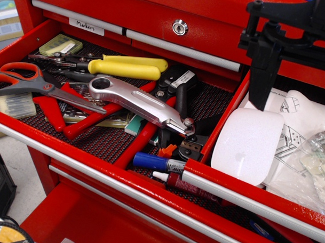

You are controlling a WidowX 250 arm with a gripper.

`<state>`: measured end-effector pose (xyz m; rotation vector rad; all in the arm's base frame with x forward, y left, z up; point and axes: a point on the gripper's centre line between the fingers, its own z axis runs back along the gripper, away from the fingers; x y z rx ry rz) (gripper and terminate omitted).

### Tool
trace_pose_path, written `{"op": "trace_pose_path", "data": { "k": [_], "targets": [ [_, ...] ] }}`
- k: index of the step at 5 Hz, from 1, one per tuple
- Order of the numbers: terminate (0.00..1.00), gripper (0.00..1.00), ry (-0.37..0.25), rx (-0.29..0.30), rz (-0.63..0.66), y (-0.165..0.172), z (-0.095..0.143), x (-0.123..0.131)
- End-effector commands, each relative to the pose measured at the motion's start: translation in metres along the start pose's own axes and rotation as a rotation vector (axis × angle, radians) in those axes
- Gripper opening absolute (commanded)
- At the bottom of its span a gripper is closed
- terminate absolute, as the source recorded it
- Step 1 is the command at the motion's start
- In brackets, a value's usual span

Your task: Pick up box cutter and put into drawer

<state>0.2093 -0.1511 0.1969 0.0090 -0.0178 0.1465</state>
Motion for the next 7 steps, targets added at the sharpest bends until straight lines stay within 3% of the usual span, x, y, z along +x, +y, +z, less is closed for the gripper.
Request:
{"op": "trace_pose_path", "data": {
  "k": [1, 2, 3, 5, 6, 7],
  "targets": [
    [0.00, 1.00, 0.000, 0.000, 0.000, 0.000, 0.000, 0.000],
    [0.00, 1.00, 0.067, 0.100, -0.256, 0.033, -0.007, -0.006],
    [0.00, 1.00, 0.077, 0.078, -0.507, 0.066, -0.010, 0.001],
    [0.00, 1.00, 0.035, 0.203, -1.001, 0.109, -0.044, 0.048],
    [0.00, 1.00, 0.032, 0.297, -1.249, 0.121, -0.053, 0.067],
    [0.00, 1.00, -0.005, 0.314, -1.497, 0.129, -0.068, 0.084]
  ]
}}
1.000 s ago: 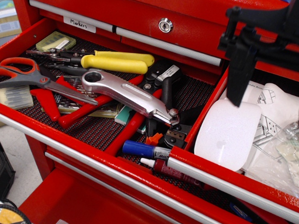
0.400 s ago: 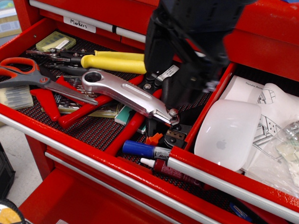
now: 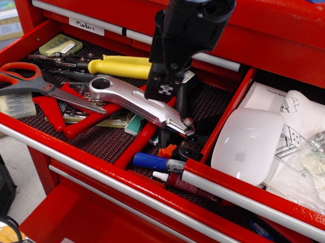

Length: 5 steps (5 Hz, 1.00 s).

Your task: Pick up box cutter and put into drawer

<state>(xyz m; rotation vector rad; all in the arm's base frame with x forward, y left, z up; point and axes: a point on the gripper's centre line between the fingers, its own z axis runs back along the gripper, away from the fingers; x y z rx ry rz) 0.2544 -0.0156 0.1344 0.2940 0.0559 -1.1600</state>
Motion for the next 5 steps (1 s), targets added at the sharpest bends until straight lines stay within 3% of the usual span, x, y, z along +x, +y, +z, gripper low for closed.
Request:
{"op": "trace_pose_path", "data": {
  "k": [1, 2, 3, 5],
  "targets": [
    [0.00, 1.00, -0.105, 0.155, -0.410, 0.025, -0.027, 0.007],
    [0.00, 1.00, -0.223, 0.201, -0.634, 0.024, -0.043, 0.009],
    [0.00, 1.00, -0.362, 0.181, -0.861, 0.016, -0.055, 0.008],
    [0.00, 1.00, -0.390, 0.108, -0.773, 0.016, -0.070, 0.006]
  ]
}}
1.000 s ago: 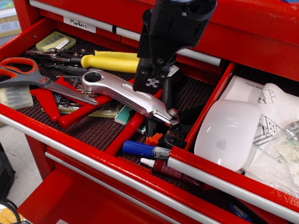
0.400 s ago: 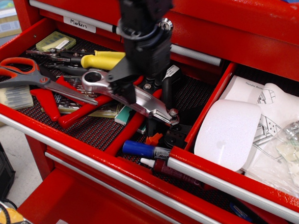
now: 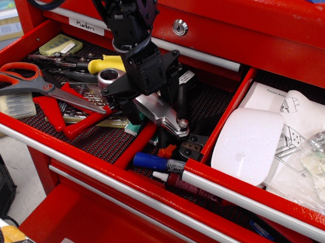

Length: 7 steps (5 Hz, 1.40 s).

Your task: Pick up box cutter and put into drawer

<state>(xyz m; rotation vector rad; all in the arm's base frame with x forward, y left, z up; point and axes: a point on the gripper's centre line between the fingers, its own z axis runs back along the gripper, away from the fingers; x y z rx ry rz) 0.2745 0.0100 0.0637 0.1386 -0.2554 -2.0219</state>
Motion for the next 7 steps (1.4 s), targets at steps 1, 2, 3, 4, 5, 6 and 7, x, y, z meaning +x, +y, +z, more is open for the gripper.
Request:
{"op": "trace_pose_path", "data": {
  "k": [1, 2, 3, 4, 5, 6, 7],
  "targets": [
    [0.00, 1.00, 0.026, 0.008, 0.128, 0.008, -0.006, 0.005],
    [0.00, 0.00, 0.117, -0.023, 0.319, 0.012, 0.002, 0.017],
    [0.00, 0.00, 0.134, 0.000, 0.572, 0.028, 0.010, 0.034],
    [0.00, 0.00, 0.160, -0.041, 0.824, 0.039, 0.022, 0.037],
    [0.00, 0.00, 0.268, -0.097, 1.042, 0.048, 0.064, 0.037],
    [0.00, 0.00, 0.323, -0.147, 1.167, 0.063, 0.098, 0.062],
    [0.00, 0.00, 0.318, -0.159, 1.314, 0.078, 0.116, 0.091]
  ]
}}
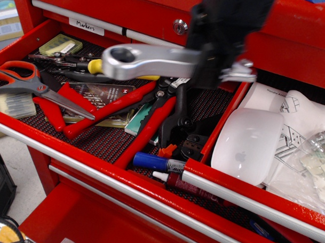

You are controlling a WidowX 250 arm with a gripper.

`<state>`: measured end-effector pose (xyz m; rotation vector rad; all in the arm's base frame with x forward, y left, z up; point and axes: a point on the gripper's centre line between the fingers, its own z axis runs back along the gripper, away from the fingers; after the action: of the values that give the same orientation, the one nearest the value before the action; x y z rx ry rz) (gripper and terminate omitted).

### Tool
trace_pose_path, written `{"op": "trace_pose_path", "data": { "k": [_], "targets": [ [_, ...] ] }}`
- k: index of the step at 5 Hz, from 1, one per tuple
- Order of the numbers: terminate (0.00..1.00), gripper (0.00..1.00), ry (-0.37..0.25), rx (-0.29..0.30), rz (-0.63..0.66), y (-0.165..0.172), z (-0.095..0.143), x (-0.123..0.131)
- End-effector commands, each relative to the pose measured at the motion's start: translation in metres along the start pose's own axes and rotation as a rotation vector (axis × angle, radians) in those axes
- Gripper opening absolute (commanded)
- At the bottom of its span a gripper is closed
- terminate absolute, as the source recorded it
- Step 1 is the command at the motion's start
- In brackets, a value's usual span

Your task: Pick up box cutter and put into drawer

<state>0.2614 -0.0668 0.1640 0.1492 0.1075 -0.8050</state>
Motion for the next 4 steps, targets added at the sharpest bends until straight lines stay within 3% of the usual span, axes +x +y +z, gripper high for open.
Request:
{"op": "trace_pose_path", "data": {
  "k": [1, 2, 3, 4],
  "targets": [
    [0.00, 0.00, -0.115, 0.017, 0.255, -0.032, 0.033, 0.053],
    [0.00, 0.00, -0.163, 0.028, 0.310, -0.046, 0.025, 0.066],
    [0.00, 0.00, -0.242, -0.022, 0.350, -0.042, 0.016, 0.094],
    [0.00, 0.00, -0.281, 0.004, 0.342, -0.034, 0.012, 0.113]
  ]
}}
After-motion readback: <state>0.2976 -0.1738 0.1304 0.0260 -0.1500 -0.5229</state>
